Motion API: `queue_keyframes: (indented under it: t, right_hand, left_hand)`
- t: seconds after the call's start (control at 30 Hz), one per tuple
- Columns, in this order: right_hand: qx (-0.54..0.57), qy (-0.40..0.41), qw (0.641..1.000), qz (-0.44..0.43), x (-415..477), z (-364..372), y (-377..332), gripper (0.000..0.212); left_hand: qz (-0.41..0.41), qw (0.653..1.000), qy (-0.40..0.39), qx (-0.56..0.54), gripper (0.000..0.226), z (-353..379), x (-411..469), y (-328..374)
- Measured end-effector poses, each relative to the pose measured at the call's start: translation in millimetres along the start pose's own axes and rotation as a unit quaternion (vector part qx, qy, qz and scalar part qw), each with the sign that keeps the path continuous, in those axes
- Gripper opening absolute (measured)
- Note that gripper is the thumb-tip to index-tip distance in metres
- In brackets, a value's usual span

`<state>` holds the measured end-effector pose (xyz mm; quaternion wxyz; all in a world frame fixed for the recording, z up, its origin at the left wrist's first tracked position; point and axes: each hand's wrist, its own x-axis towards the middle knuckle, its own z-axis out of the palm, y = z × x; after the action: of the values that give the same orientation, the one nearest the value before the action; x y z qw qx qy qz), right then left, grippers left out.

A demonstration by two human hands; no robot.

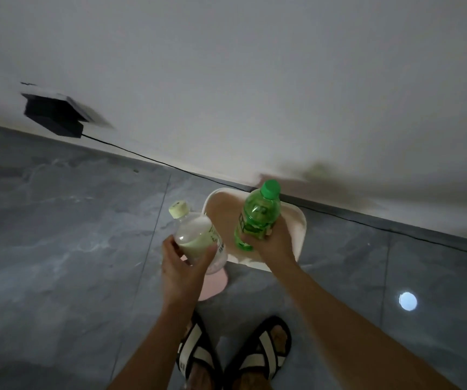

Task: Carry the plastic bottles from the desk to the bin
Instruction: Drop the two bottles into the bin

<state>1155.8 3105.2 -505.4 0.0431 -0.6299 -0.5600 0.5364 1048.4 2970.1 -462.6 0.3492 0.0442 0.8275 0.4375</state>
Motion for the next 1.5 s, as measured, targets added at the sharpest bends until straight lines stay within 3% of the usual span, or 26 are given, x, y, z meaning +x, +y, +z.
queue_keyframes:
  t: [0.1,0.27,0.33,0.4,0.5,0.6,0.7,0.77,0.83,0.87,0.9,0.97,1.1,1.23,1.33,1.4,1.5]
  right_hand:
    - [0.022,-0.001,1.000,0.014,34,31,25,0.061]
    - [-0.068,-0.049,0.995,-0.048,72,60,55,0.057]
    - [-0.032,-0.056,0.997,-0.034,83,68,59,0.050]
    - [-0.051,-0.070,0.996,-0.039,97,76,64,0.059]
    - [-0.165,-0.112,0.977,-0.080,110,84,70,0.065]
    - [-0.182,-0.088,0.971,-0.127,126,93,81,0.061]
    - [-0.197,-0.117,0.962,-0.151,130,98,87,0.051]
    - [-0.064,-0.128,0.985,-0.093,133,108,90,0.047]
    - [0.041,-0.160,0.985,-0.050,135,106,93,0.053]
    - [0.027,-0.139,0.989,-0.036,142,105,93,0.055]
    - [-0.039,-0.146,0.985,-0.079,144,106,93,0.055]
    - [-0.187,-0.183,0.954,-0.144,140,103,92,0.059]
    - [-0.141,-0.193,0.971,-0.018,139,96,88,0.075]
    - [-0.125,-0.102,0.987,0.014,112,73,71,0.059]
    - [-0.079,0.025,0.993,-0.088,66,36,62,0.027]
    - [-0.063,0.108,0.980,-0.154,36,8,62,0.024]
    - [-0.154,0.216,0.942,-0.208,13,-19,72,0.033]
  left_hand:
    - [0.011,0.999,0.006,-0.030,0.063,7,15,-22]
    - [0.029,0.997,0.009,-0.069,0.077,13,33,-46]
    - [0.040,0.996,0.009,-0.073,0.080,14,39,-52]
    - [0.053,0.995,0.006,-0.087,0.079,15,45,-56]
    - [0.078,0.991,-0.004,-0.105,0.073,17,51,-57]
    - [0.095,0.989,-0.012,-0.115,0.069,19,54,-57]
    - [0.100,0.988,-0.016,-0.118,0.069,20,56,-59]
    - [0.106,0.987,-0.021,-0.116,0.068,21,57,-59]
    - [0.108,0.987,-0.028,-0.117,0.067,22,58,-59]
    - [0.108,0.987,-0.031,-0.114,0.067,23,58,-59]
    - [0.108,0.988,-0.031,-0.110,0.068,23,58,-59]
    - [0.106,0.988,-0.031,-0.106,0.069,24,58,-60]
    - [0.101,0.990,-0.039,-0.086,0.071,24,57,-58]
    - [0.072,0.994,-0.051,-0.060,0.078,25,52,-48]
    - [0.063,0.995,-0.072,-0.035,0.075,31,47,-34]
    - [0.050,0.994,-0.092,-0.014,0.070,40,45,-25]
    - [-0.021,0.991,-0.131,0.020,0.056,63,46,-12]
